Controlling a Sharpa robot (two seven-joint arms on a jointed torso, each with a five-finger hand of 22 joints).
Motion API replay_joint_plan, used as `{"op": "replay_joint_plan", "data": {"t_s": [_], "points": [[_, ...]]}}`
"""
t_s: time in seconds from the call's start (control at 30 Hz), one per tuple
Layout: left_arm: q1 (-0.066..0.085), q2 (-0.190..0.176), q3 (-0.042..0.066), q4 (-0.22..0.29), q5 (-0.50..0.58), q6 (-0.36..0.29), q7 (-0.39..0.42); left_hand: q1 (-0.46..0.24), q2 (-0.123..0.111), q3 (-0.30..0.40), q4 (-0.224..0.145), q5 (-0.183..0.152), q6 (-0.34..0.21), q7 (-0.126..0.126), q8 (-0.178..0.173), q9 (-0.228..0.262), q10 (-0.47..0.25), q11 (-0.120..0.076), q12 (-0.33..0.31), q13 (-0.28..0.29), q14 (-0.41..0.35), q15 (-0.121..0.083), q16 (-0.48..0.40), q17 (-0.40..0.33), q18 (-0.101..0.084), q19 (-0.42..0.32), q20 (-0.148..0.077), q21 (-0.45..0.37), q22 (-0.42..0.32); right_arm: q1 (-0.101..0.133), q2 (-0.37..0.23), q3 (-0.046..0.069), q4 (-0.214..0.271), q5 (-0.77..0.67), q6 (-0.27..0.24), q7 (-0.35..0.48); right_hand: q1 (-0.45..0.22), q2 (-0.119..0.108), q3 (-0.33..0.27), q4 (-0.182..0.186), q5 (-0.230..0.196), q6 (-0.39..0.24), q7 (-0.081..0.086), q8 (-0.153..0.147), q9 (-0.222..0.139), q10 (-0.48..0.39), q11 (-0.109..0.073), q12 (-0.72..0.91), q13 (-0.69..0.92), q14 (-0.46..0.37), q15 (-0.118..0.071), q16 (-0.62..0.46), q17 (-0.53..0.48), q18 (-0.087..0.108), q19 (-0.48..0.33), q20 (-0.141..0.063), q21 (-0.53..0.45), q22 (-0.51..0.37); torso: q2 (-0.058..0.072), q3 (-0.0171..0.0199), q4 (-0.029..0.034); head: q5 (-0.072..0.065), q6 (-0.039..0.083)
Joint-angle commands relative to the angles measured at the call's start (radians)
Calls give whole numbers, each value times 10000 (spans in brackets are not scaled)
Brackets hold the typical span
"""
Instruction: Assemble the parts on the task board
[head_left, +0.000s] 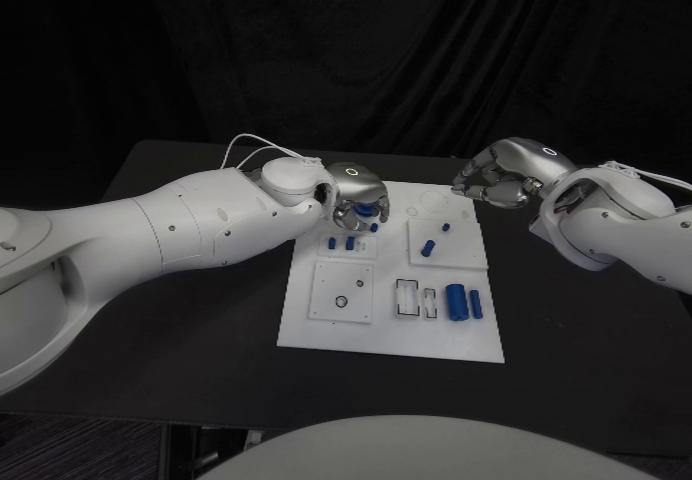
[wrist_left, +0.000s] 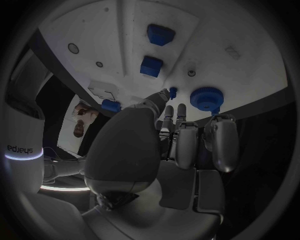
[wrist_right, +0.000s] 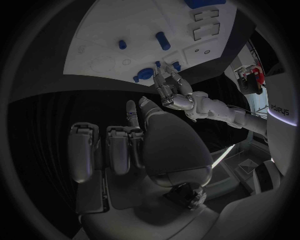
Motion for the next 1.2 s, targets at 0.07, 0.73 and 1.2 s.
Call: {"op": "replay_joint_plan", "data": {"t_s": [0.07, 0.73, 1.2], "points": [[18, 68, 9, -79, -95, -82, 246, 69, -40, 121, -20, 117, 22, 16, -65, -31, 192, -23, -9, 10, 29, -80, -43, -14, -122, 26, -106, -4, 1887, -22, -24, 8, 22, 9, -34, -111, 11, 84, 10, -75, 50, 71, -24, -32, 16, 1041, 37, 26, 2633, 866, 79, -63, 1660, 59, 651, 55, -47, 2346, -9, -18, 26, -50, 2], [-61, 412, 7, -435, -96, -492, 220, 200, -66, 530, -149, 730, 108, -65, -155, -69, 388, 17, -253, -78, 27, -75, -61, -77, -121, 22, -130, -55, 1884, -22, -25, 8, 53, 16, -33, -114, 11, 93, 14, -83, 52, 70, -26, -39, 16, 1041, 38, 26, 2633, 866, 79, -64, 1658, 56, 655, 56, -38, 2349, -20, -23, 20, -27, 2], [-183, 508, 7, -507, -96, -58, 89, -1, -169, 542, -107, 580, 147, -12, -179, -72, 339, 46, -417, -139, -38, -49, -125, -205, -104, -31, -113, -150, 1858, -21, -67, 8, 103, 16, -45, -133, 11, 93, 14, -83, 52, 70, -26, -39, 16, 1041, 38, 26, 2633, 866, 79, -64, 1658, 56, 655, 56, -38, 2349, -3, -14, 14, -70, 2]]}}
